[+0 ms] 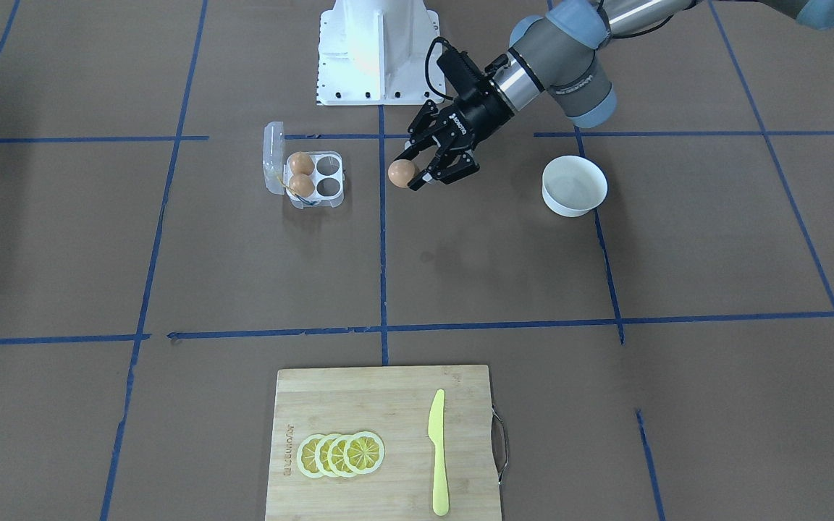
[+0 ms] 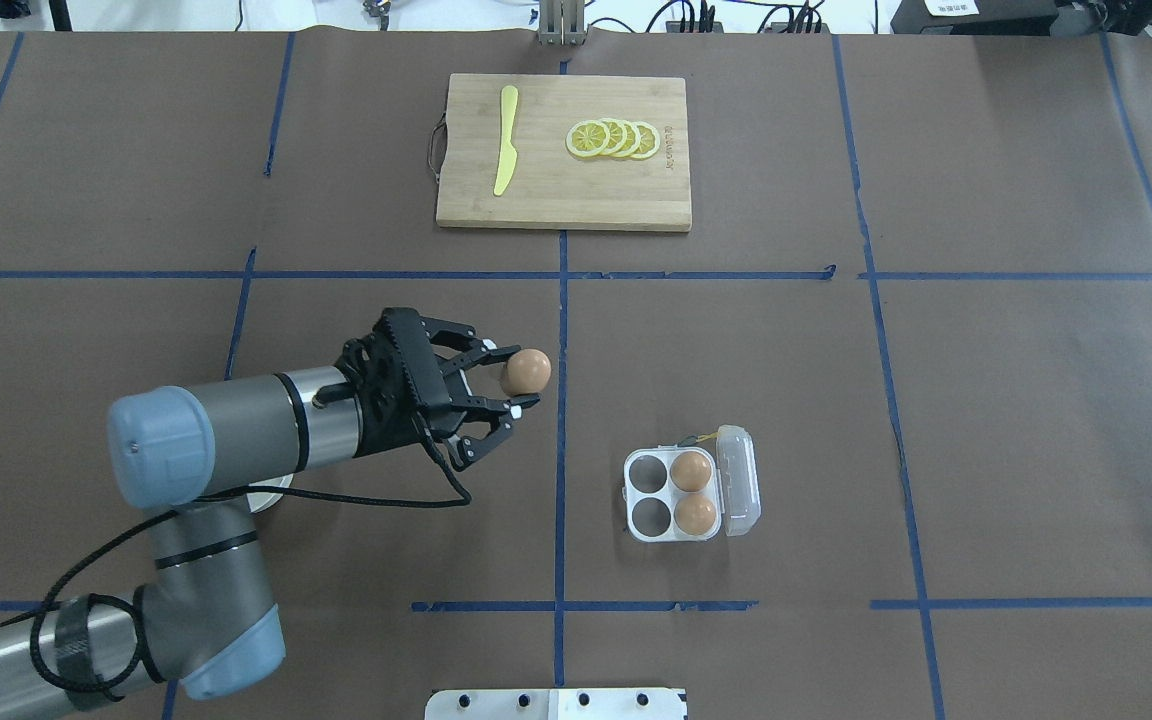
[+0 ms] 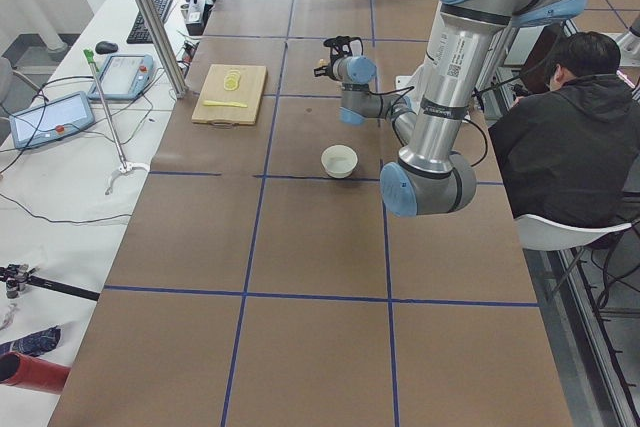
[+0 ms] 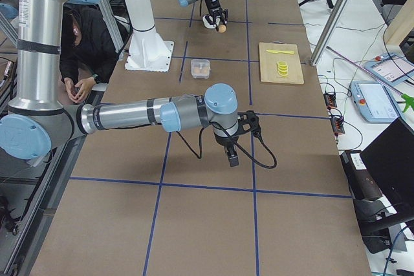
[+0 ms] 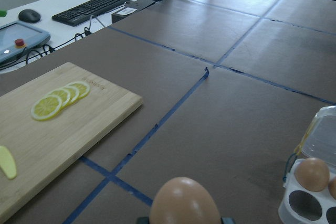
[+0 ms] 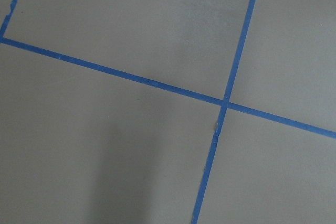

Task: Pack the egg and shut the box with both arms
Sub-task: 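Lift the egg with the left gripper and carry it to the egg box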

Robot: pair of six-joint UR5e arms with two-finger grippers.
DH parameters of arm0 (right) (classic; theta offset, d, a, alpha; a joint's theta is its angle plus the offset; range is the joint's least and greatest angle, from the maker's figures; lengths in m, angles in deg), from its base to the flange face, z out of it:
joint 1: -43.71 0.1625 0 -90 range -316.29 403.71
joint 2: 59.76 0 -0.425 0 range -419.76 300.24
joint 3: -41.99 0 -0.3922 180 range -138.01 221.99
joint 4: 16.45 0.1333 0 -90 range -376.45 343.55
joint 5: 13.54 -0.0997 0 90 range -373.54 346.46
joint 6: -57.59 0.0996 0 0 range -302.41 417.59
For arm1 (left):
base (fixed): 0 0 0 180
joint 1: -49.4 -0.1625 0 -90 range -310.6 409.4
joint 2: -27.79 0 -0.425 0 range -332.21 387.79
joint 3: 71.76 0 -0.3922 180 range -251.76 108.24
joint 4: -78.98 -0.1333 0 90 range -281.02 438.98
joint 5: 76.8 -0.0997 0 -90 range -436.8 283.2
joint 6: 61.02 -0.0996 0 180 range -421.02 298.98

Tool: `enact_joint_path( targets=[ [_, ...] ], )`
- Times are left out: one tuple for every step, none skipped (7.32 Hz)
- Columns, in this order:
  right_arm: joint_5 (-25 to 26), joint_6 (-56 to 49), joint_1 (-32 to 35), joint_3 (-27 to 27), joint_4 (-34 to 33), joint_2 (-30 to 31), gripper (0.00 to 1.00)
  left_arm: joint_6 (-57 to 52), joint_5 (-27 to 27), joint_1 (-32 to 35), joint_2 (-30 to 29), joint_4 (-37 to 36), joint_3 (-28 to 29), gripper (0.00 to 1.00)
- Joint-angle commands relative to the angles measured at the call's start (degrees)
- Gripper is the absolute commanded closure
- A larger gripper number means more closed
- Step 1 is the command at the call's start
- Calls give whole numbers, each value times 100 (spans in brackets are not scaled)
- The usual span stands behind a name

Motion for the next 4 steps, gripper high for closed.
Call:
enact_joint_path(
  targets=[
    [0,0,9,4,0,9,0,-350,-413,-577,-743,654,942,100],
    [0,0,9,4,0,18,0,-350,-835,-841,-1017,645,1233,100],
    [0,0,9,4,0,18,0,-350,-865,-966,-1115,645,1402,100],
    [0,0,9,4,0,18,0,-350,-865,-976,-1134,645,1421,100]
  ],
)
